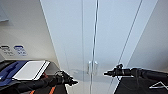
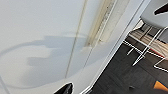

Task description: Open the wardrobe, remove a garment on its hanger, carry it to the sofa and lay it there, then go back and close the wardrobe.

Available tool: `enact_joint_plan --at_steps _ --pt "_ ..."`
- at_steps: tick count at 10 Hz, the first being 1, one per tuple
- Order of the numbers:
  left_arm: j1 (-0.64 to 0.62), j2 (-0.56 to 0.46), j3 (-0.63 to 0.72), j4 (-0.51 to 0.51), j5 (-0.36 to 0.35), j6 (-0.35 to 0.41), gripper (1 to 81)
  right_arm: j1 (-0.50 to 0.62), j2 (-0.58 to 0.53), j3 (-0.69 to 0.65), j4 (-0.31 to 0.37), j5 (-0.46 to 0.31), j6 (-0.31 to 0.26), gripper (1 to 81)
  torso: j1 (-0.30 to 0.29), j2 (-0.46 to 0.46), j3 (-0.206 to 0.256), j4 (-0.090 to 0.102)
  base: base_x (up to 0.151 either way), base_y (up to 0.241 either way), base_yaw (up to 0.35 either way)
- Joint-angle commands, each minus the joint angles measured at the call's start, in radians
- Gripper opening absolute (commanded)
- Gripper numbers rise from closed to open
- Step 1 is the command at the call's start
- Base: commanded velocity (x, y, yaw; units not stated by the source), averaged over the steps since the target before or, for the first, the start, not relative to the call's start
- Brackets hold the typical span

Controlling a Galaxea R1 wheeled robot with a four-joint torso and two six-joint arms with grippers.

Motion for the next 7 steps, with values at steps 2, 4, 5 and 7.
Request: enact_joint_plan --at_steps 2,4,5,7 --pt "-0.165 0.046 -0.036 -0.008 -0.049 -0.021 81.1 0.148 -0.006 0.019 0.020 0.042 0.013 81.1 0.000 0.000 0.000 0.000 0.000 0.000 0.000" --pt "-0.173 0.065 -0.058 -0.008 -0.077 -0.043 81.1 0.146 0.037 -0.020 0.020 0.045 0.013 81.1 0.000 0.000 0.000 0.000 0.000 0.000 0.000" --pt "-0.177 0.091 -0.087 -0.006 -0.071 -0.043 81.1 0.148 0.058 -0.039 0.022 0.045 0.014 81.1 0.000 0.000 0.000 0.000 0.000 0.000 0.000" --pt "-0.190 0.135 -0.128 -0.006 -0.065 -0.043 81.1 0.155 0.097 -0.066 0.022 0.045 0.014 81.1 0.000 0.001 0.000 0.000 0.000 0.000 0.000"
